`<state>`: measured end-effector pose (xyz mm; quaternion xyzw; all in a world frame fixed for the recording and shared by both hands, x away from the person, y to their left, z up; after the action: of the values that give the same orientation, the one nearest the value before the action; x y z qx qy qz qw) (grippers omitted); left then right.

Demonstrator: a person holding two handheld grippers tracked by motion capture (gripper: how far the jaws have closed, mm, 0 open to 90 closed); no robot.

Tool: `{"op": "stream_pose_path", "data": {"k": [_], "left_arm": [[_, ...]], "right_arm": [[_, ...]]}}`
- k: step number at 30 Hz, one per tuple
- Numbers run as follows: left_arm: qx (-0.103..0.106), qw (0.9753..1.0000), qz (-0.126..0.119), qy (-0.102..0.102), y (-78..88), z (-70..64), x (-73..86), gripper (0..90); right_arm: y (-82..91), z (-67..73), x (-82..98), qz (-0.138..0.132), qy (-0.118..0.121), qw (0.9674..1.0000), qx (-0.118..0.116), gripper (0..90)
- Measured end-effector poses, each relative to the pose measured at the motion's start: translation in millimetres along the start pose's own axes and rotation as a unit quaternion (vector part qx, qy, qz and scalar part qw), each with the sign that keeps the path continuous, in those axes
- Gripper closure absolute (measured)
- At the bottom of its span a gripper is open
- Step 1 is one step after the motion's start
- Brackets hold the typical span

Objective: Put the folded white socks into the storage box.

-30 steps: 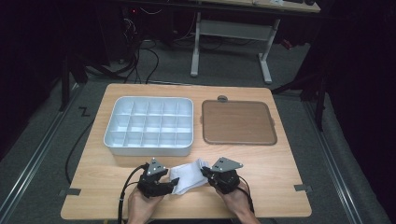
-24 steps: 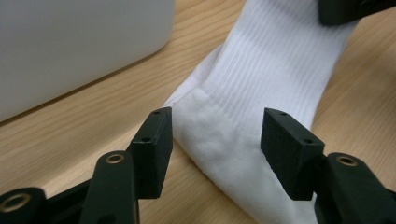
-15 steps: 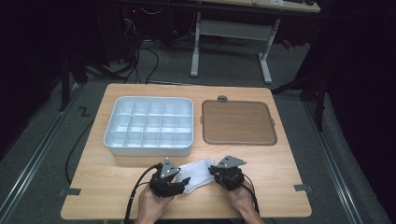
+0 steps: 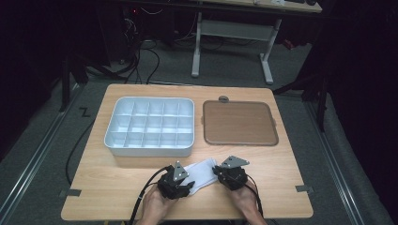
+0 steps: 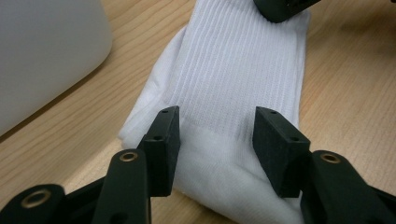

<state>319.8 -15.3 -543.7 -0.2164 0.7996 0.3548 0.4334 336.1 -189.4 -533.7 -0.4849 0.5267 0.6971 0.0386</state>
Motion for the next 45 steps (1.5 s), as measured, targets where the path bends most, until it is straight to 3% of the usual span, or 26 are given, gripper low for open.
{"op": "stream_pose_path", "data": {"k": [6,11,17,22,23,26,29,33,38,42,45], "left_arm": [[0.0,1.0,-0.006,-0.003,0.5,6.6,-1.3,51.8],[-0.02,0.9997,-0.01,0.01,-1.1,15.9,-6.7,51.6],[-0.037,0.999,-0.004,0.024,3.8,24.6,-10.5,51.5],[-0.062,0.9967,0.011,0.052,7.7,34.1,-14.9,46.1],[-0.063,0.9956,0.017,0.067,9.0,37.2,-16.3,43.6],[-0.069,0.9939,0.023,0.084,11.8,42.3,-18.8,41.5],[-0.07,0.9934,0.015,0.09,14.6,42.0,-21.6,41.3],[-0.063,0.9917,-0.002,0.112,20.0,41.5,-31.2,39.4],[-0.074,0.9918,-0.013,0.103,22.1,42.2,-40.9,38.8],[-0.087,0.9884,-0.011,0.124,14.0,52.7,-44.0,38.9],[-0.1,0.9874,-0.016,0.122,7.5,57.5,-42.7,42.0]], "right_arm": [[-0.2,2.7,-0.2,0.005,0.012,0.9999,0.009,85.2],[-0.4,6.4,1.0,0.002,0.001,1.0,0.007,85.2],[-1.4,15.1,-1.9,0.006,0.004,1.0,-0.004,85.1],[-1.7,24.1,-3.3,0.003,0.007,0.9999,-0.012,85.1],[-1.6,25.7,-3.5,0.003,0.007,0.9999,-0.014,85.1],[-2.2,28.9,-4.8,-0.001,0.004,0.9997,-0.024,84.2],[-1.4,30.8,-8.0,-0.001,0.005,0.9996,-0.027,79.8],[1.5,33.3,-11.6,-0.007,0.001,0.9995,-0.031,70.0],[11.5,35.2,-19.4,-0.026,0.003,0.9994,-0.022,67.5],[18.4,40.9,-28.5,-0.05,0.01,0.9981,-0.034,69.5],[15.4,48.0,-33.3,-0.055,0.021,0.9971,-0.048,74.3]]}}
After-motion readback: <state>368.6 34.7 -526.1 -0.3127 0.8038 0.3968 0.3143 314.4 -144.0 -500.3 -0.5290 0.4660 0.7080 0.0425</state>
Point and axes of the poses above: each handheld gripper's, and its own axes: y roughly backward along the jaws, x roughly out of its underside, z roughly to its left, the point moved 2 cm from there along -y, roughly forward along the jaws, and after that the axes turned 2 degrees about -x, right-handed, at the moved point
